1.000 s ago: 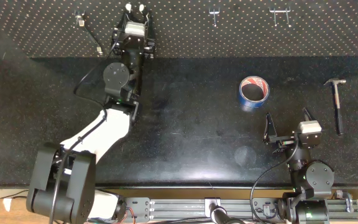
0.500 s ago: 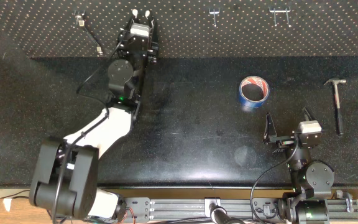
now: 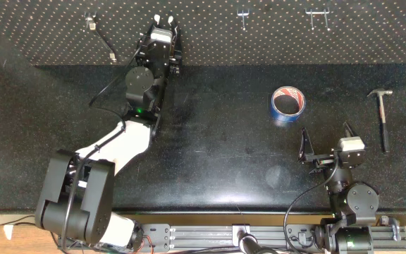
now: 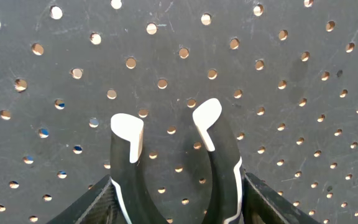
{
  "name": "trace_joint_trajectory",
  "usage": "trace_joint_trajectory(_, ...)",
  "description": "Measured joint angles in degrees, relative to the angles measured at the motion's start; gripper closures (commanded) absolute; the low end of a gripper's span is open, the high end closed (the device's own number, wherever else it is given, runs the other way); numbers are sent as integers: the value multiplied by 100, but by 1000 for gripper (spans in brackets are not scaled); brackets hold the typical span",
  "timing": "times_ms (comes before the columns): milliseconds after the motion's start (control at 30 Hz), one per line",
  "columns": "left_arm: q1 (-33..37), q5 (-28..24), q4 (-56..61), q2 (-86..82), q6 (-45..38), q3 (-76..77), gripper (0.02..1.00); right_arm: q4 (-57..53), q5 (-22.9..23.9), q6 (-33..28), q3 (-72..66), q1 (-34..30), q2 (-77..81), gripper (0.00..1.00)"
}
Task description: Place Tools Onto Pegboard
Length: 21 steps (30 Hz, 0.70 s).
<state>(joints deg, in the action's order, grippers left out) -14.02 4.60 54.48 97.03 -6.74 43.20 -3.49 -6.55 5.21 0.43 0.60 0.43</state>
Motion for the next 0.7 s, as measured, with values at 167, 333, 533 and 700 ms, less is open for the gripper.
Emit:
trace_joint_trajectory(167,0,0,0,0,22,0,97,0,0,0,0,0,0,25)
trace_joint_trajectory(333,0,-15,59,0,59,2,23,0,0,0,0,0,0,25)
trace_joint_trajectory(533,0,-22,-634,-76,59,22,23,0,0,-2,0,0,0,25)
trace_joint_trajectory(700,0,-26,-1790,-828,61,26,23,0,0,0,0,0,0,25)
